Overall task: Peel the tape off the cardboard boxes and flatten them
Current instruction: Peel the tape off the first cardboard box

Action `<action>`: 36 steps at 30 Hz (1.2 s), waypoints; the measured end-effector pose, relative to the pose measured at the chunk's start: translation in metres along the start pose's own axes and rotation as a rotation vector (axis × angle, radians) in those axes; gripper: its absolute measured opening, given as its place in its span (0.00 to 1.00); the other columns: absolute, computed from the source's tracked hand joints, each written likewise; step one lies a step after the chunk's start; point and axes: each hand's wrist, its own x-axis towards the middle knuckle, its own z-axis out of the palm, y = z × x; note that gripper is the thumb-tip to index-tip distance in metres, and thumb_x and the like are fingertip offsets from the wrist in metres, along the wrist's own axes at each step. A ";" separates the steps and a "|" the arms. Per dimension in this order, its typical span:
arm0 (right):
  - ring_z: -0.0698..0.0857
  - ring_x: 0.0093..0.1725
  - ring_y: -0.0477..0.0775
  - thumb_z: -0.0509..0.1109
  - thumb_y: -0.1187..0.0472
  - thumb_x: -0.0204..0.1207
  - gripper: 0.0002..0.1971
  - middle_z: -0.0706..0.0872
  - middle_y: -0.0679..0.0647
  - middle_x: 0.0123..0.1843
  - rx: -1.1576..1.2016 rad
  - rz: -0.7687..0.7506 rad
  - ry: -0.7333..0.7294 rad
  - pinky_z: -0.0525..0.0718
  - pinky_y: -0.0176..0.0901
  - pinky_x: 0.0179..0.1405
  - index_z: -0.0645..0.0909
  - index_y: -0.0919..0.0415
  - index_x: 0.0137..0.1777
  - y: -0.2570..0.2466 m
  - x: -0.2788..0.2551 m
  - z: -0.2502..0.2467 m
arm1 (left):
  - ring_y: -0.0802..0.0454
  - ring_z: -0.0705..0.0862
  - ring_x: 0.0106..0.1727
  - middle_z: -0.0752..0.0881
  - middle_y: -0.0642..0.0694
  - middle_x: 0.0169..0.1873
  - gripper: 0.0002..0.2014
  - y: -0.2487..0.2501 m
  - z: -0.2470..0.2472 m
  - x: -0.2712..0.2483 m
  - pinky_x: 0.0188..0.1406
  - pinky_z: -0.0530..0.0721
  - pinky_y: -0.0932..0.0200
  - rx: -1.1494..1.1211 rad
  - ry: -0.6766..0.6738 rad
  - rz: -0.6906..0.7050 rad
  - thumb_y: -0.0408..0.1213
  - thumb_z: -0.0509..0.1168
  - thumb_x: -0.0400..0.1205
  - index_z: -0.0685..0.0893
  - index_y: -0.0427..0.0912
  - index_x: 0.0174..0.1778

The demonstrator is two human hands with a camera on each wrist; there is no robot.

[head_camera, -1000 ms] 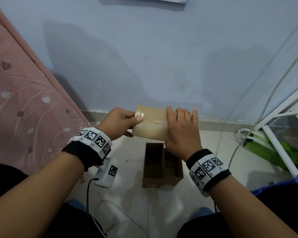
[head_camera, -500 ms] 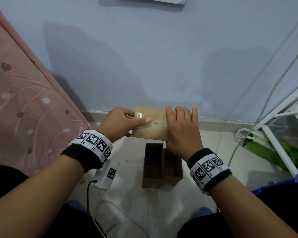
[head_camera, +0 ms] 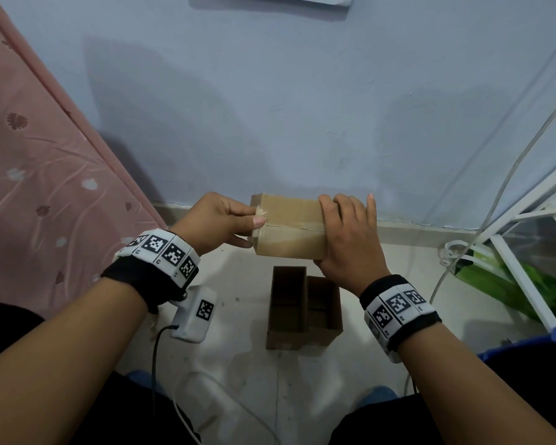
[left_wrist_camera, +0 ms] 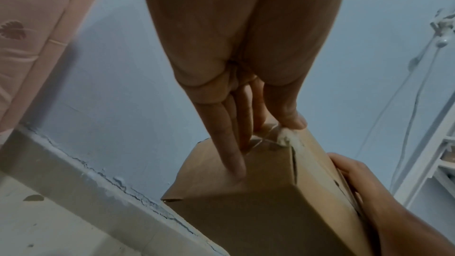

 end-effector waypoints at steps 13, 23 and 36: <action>0.75 0.72 0.66 0.84 0.50 0.54 0.53 0.77 0.61 0.70 0.213 0.010 -0.005 0.55 0.77 0.85 0.68 0.64 0.81 -0.003 0.004 0.002 | 0.52 0.71 0.72 0.65 0.61 0.71 0.64 -0.003 -0.002 0.007 0.60 0.76 0.52 0.169 -0.076 -0.210 0.64 0.81 0.65 0.44 0.64 0.88; 0.75 0.73 0.64 0.88 0.46 0.51 0.57 0.78 0.60 0.72 0.356 0.001 -0.007 0.54 0.73 0.86 0.69 0.64 0.80 -0.002 0.003 -0.002 | 0.59 0.75 0.70 0.63 0.60 0.82 0.61 -0.017 0.003 0.008 0.59 0.73 0.60 -0.073 -0.135 -0.116 0.60 0.77 0.62 0.46 0.68 0.87; 0.74 0.71 0.61 0.90 0.45 0.48 0.58 0.79 0.60 0.71 0.351 0.001 0.021 0.59 0.73 0.84 0.70 0.63 0.80 -0.009 0.005 -0.008 | 0.49 0.80 0.70 0.77 0.53 0.72 0.55 -0.023 -0.004 0.006 0.66 0.82 0.43 -0.184 -0.067 -0.064 0.62 0.78 0.56 0.63 0.66 0.82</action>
